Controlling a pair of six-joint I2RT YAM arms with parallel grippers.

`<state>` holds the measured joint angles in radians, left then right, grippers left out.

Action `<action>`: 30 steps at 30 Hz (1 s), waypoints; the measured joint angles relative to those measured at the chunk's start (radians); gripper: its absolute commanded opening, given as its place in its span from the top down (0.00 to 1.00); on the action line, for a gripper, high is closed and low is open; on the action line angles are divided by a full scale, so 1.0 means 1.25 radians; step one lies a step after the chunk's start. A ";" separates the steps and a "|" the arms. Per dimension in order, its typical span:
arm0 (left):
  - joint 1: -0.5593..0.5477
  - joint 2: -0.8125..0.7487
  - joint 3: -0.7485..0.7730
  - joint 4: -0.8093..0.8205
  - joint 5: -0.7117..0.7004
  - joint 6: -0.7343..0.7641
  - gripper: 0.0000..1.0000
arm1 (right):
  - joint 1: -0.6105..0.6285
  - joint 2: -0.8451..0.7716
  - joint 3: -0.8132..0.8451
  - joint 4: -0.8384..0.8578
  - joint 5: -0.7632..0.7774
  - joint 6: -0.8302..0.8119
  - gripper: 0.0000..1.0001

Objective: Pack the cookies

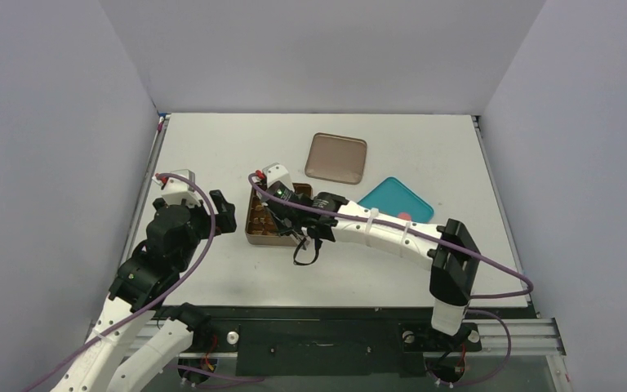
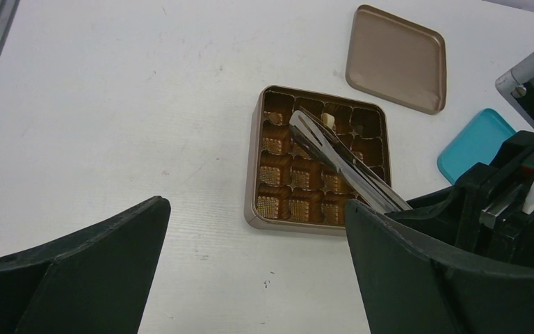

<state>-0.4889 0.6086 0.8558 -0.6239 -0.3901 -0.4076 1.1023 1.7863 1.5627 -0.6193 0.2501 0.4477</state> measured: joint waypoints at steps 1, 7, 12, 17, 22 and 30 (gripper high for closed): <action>0.000 0.000 0.000 0.000 0.000 0.000 0.03 | 0.000 0.004 0.005 0.000 -0.001 0.000 0.80; 0.000 0.000 0.000 0.000 -0.001 0.000 0.03 | 0.000 0.046 0.034 0.009 -0.003 -0.005 0.79; 0.000 0.000 0.000 0.000 -0.001 0.000 0.03 | 0.000 0.078 0.047 0.013 -0.004 -0.008 0.75; 0.000 0.000 0.000 0.000 -0.001 0.000 0.03 | 0.000 0.099 0.060 0.016 -0.003 -0.009 0.71; 0.000 0.000 0.000 0.000 -0.001 0.000 0.03 | -0.001 0.102 0.064 0.016 -0.003 -0.009 0.68; 0.000 0.000 0.000 0.000 -0.001 0.000 0.03 | -0.002 0.102 0.071 0.025 -0.002 -0.008 0.64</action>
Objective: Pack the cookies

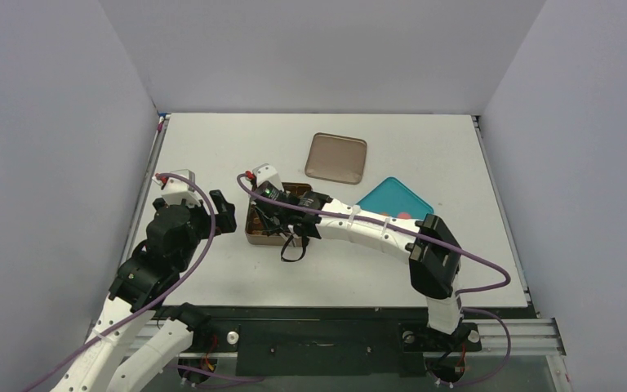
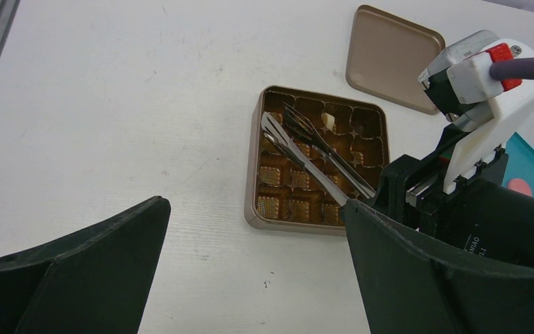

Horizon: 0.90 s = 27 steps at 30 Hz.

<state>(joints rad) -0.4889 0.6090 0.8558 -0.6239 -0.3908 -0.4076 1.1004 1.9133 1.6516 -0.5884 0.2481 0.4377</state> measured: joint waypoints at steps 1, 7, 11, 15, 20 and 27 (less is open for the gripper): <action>0.000 0.000 0.000 0.000 0.000 0.000 0.03 | 0.000 0.000 0.000 0.000 0.000 0.000 0.64; 0.000 0.000 0.000 0.000 0.000 0.000 0.03 | 0.000 0.000 0.000 0.003 0.008 0.000 0.65; 0.000 0.000 0.000 0.000 0.000 0.000 0.03 | 0.000 -0.019 -0.027 0.008 0.025 0.001 0.65; 0.000 0.000 0.000 0.000 0.000 0.000 0.03 | 0.000 -0.075 -0.090 0.008 0.048 0.009 0.65; 0.000 0.000 0.000 0.000 0.000 0.000 0.03 | 0.000 -0.175 -0.176 0.008 0.081 0.025 0.66; 0.000 0.000 0.000 0.000 0.000 0.000 0.03 | -0.003 -0.317 -0.277 0.007 0.133 0.053 0.65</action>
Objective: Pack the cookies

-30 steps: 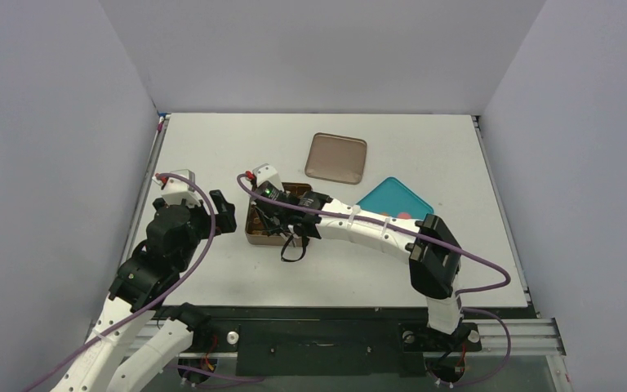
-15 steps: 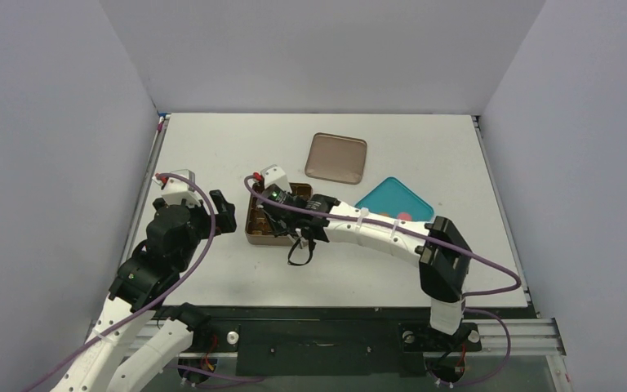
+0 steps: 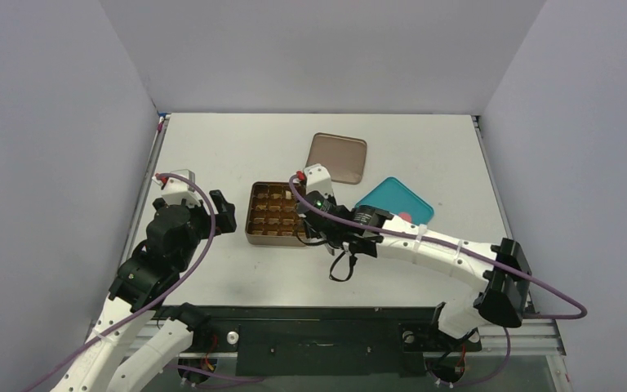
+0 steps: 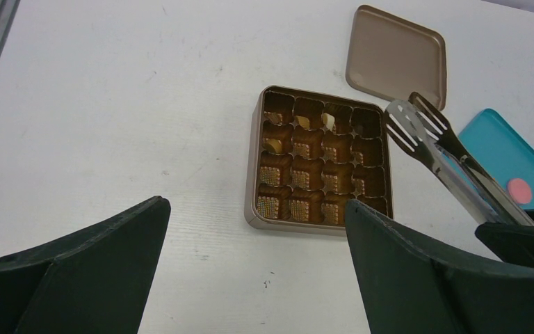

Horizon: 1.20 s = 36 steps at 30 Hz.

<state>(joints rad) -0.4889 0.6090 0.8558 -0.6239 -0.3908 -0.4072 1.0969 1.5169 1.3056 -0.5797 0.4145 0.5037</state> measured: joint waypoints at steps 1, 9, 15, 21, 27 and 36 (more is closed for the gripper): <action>0.000 0.000 0.000 0.000 0.000 0.000 0.03 | -0.002 -0.014 -0.011 0.001 0.005 0.004 0.65; 0.000 0.000 0.000 0.000 0.000 0.000 0.03 | -0.050 -0.144 -0.118 -0.038 0.045 0.045 0.66; 0.000 -0.003 0.000 0.000 0.000 0.000 0.03 | -0.099 -0.232 -0.172 -0.092 0.062 0.074 0.65; 0.000 -0.005 0.000 0.000 0.001 0.000 0.03 | -0.140 -0.294 -0.210 -0.148 0.067 0.114 0.63; 0.000 -0.005 0.000 0.000 0.002 0.000 0.03 | -0.160 -0.323 -0.257 -0.199 0.069 0.158 0.61; 0.000 -0.008 0.000 0.000 0.002 0.000 0.03 | -0.175 -0.366 -0.322 -0.237 0.055 0.214 0.60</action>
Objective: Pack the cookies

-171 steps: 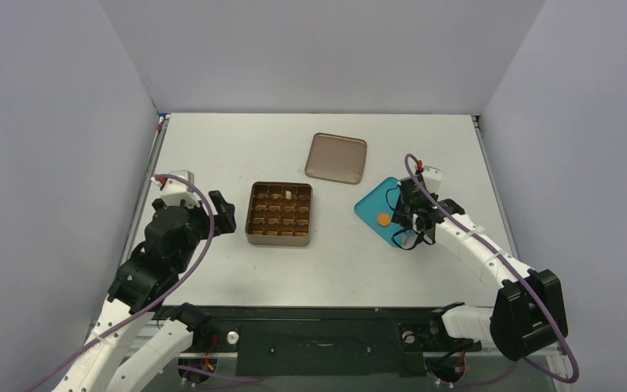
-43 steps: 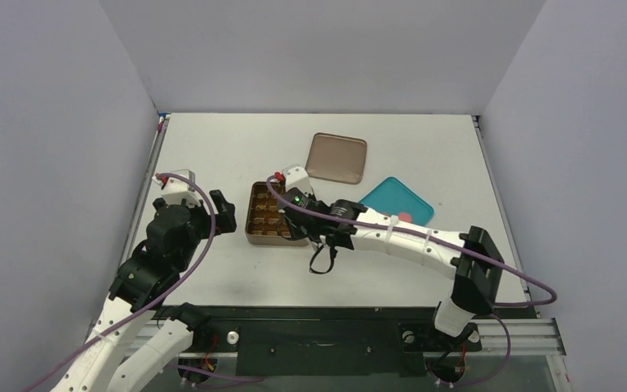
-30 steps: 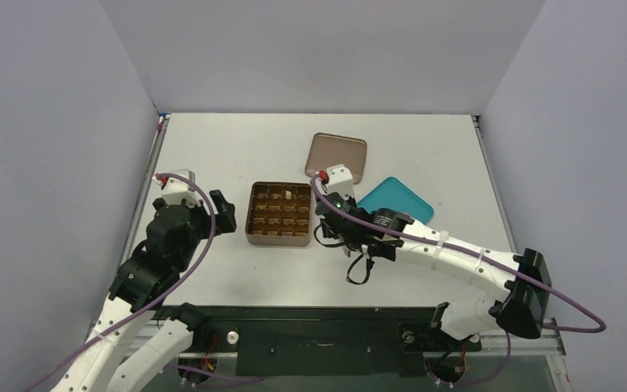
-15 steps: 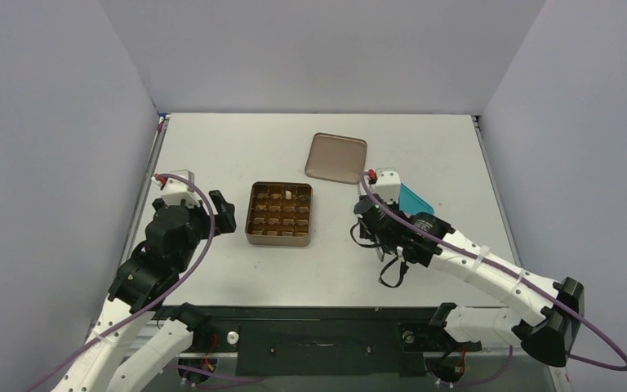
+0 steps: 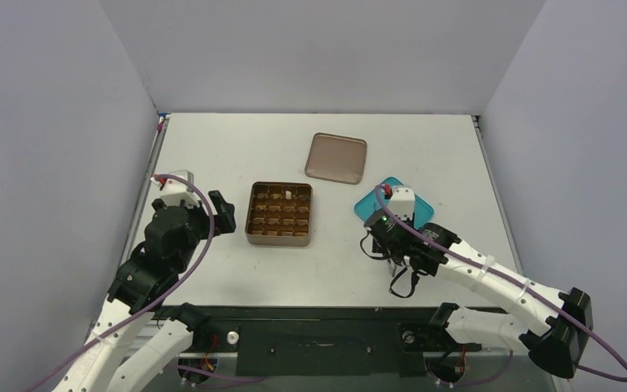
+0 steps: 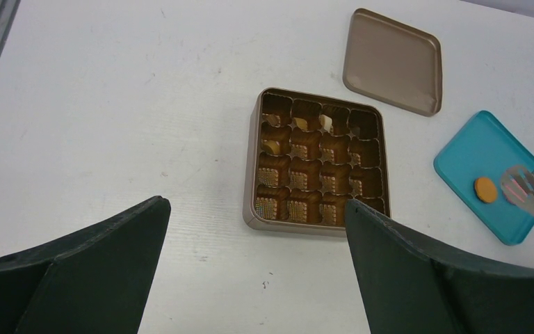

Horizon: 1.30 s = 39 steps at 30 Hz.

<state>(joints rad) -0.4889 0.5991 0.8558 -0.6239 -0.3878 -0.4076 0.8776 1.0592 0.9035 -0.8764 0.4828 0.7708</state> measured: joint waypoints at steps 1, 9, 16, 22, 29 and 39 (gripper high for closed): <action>0.000 -0.001 0.000 0.000 0.000 0.000 0.03 | 0.000 -0.002 -0.008 -0.001 -0.001 0.006 0.59; 0.000 -0.003 0.000 0.000 0.004 0.000 0.03 | -0.003 -0.020 -0.068 0.004 -0.020 0.052 0.57; 0.000 -0.003 0.000 0.000 0.005 0.000 0.03 | -0.015 -0.020 -0.083 0.020 -0.024 0.080 0.57; 0.000 -0.002 0.000 0.000 0.005 0.000 0.03 | -0.038 -0.020 -0.102 0.051 -0.028 0.088 0.57; 0.000 -0.002 0.000 0.000 0.005 0.000 0.03 | -0.057 -0.014 -0.125 0.079 -0.037 0.088 0.57; 0.000 -0.002 0.000 0.000 0.006 0.000 0.03 | -0.075 0.002 -0.137 0.114 -0.051 0.088 0.57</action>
<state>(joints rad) -0.4889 0.5961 0.8558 -0.6235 -0.3805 -0.4076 0.7841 1.0618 0.7319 -0.7341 0.4191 0.8803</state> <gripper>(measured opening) 0.968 0.433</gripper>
